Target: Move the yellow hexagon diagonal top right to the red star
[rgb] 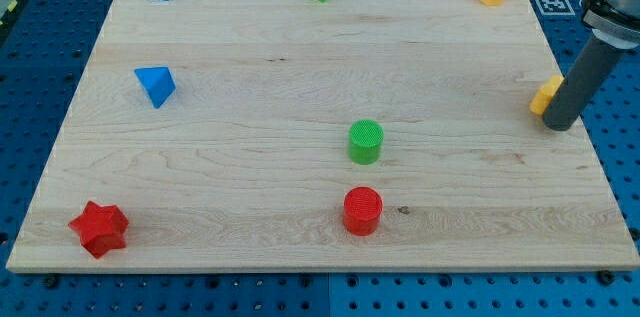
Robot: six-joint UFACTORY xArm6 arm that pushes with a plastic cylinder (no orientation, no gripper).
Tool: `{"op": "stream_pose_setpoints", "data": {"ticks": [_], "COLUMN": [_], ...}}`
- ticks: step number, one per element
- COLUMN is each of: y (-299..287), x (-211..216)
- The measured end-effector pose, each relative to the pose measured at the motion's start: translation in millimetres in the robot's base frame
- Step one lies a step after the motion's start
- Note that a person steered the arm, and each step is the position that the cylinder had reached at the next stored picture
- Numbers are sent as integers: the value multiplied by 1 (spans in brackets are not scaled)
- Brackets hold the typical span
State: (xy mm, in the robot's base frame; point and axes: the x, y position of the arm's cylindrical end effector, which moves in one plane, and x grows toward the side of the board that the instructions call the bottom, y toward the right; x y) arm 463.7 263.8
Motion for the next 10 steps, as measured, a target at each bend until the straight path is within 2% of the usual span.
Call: {"op": "stream_pose_setpoints", "data": {"ticks": [2,4,5,6,7,9,10], "y": [-53,-74,-108,-118,-77,65,71], "x": [15,11,-28,-81,-125,-149,-164]}}
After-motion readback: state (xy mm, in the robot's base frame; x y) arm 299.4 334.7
